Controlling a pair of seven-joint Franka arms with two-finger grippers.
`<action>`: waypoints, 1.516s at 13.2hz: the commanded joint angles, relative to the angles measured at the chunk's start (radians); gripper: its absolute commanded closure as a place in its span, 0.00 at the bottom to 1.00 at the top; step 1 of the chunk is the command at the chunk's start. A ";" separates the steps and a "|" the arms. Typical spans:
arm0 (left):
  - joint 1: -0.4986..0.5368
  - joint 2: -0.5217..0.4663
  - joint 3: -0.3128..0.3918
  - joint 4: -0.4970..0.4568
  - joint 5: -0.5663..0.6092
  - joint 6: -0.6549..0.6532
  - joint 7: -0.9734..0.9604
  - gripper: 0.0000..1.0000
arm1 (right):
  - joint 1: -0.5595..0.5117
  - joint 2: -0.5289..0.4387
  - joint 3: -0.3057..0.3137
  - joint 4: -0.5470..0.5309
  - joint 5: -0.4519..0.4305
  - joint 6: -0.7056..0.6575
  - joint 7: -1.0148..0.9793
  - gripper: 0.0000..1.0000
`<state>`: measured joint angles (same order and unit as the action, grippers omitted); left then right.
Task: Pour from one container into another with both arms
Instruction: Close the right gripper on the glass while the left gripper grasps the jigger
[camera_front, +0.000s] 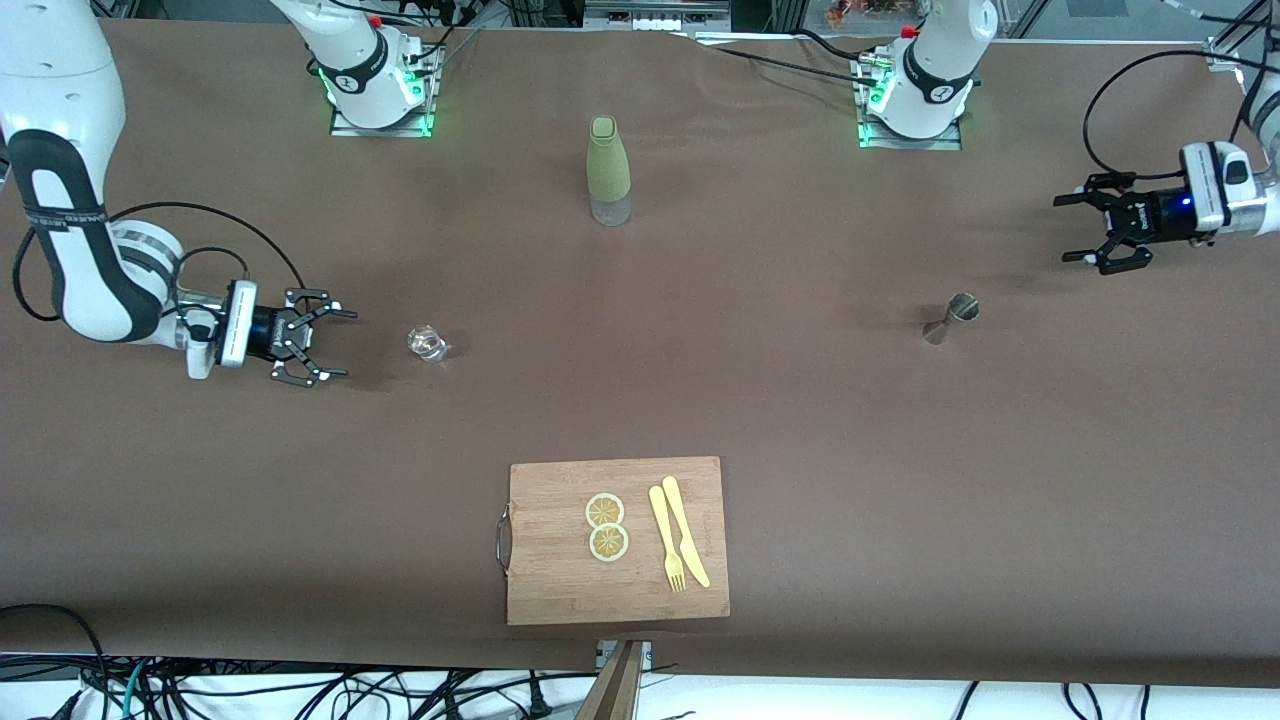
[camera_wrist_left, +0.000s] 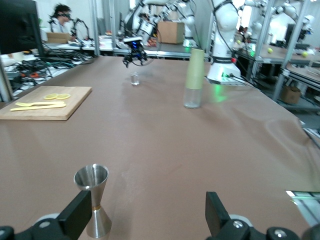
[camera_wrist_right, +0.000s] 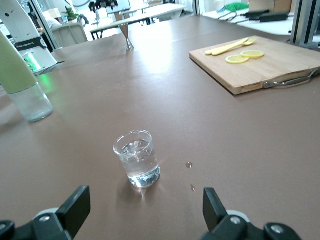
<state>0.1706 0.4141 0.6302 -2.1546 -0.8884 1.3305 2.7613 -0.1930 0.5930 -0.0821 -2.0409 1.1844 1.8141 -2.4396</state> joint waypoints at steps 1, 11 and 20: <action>0.012 0.135 0.000 0.018 -0.101 -0.016 0.269 0.00 | 0.018 0.031 0.019 -0.027 0.122 0.019 -0.139 0.00; 0.058 0.486 -0.139 0.196 -0.311 -0.109 0.377 0.00 | 0.058 0.117 0.085 -0.035 0.193 0.044 -0.231 0.00; 0.020 0.522 -0.198 0.234 -0.391 -0.120 0.370 0.00 | 0.107 0.154 0.091 -0.024 0.244 0.042 -0.245 0.10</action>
<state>0.2115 0.9024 0.4138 -1.9186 -1.2579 1.2364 2.8310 -0.0934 0.7351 0.0061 -2.0643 1.4012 1.8464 -2.6612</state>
